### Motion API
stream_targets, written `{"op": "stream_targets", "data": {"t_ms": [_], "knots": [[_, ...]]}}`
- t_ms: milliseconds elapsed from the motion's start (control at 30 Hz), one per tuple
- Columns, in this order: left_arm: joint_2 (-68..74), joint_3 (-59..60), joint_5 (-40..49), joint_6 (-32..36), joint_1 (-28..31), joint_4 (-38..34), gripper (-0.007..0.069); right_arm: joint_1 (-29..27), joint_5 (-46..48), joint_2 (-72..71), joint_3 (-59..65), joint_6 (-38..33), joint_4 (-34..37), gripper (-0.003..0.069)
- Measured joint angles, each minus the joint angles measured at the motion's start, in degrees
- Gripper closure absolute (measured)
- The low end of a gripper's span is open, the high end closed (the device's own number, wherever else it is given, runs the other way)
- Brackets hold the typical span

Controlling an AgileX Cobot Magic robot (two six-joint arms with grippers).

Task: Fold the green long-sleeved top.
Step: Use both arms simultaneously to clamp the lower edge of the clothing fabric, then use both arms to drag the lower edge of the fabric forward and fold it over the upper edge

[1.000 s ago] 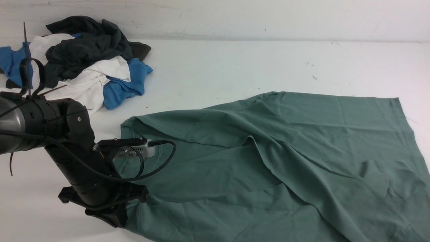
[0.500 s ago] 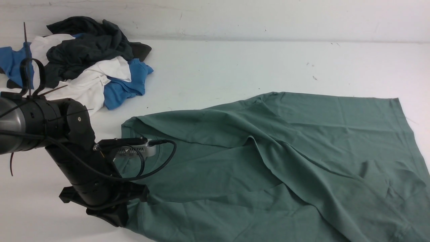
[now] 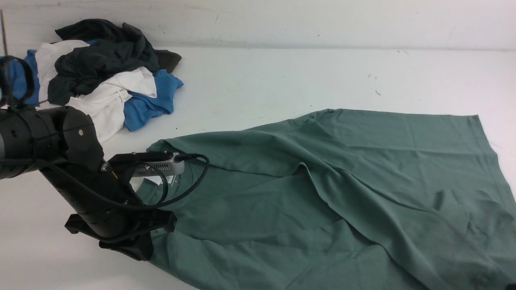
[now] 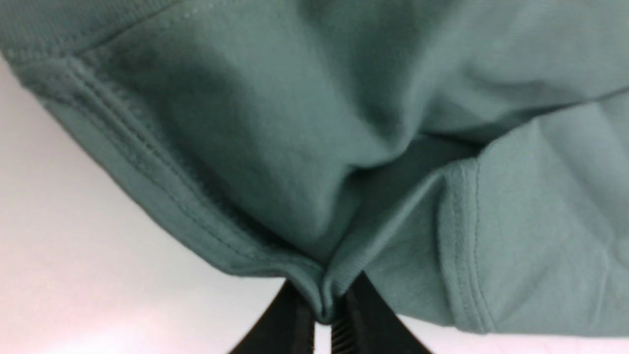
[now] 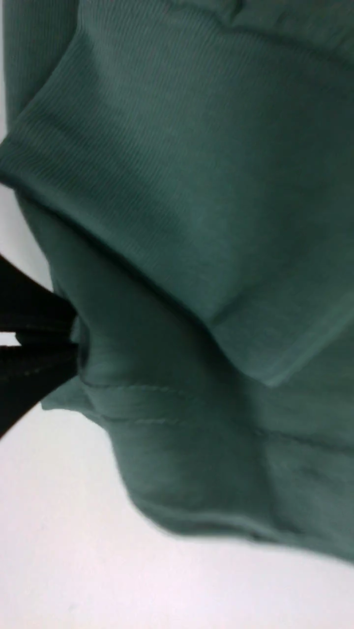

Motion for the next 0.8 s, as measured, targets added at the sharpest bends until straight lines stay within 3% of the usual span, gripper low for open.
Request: {"op": "stream_targets", "data": {"t_ms": [267,467,800], "knots": [[-5.79,0.42,5.14,0.0,0.0,-0.26,0.0605,0.0,5.19,-14.63,-0.1,0.79,-2.4,0.065],[-7.38,0.55,6.83,0.0,0.0,-0.72,0.0605,0.0,9.61,-16.88,-5.44,1.8,-2.8,0.065],[-7.57,-5.91,6.02,0.0,0.09,-7.91,0.0605,0.0,12.15,-6.7,-31.48,1.94,-3.7,0.065]]}}
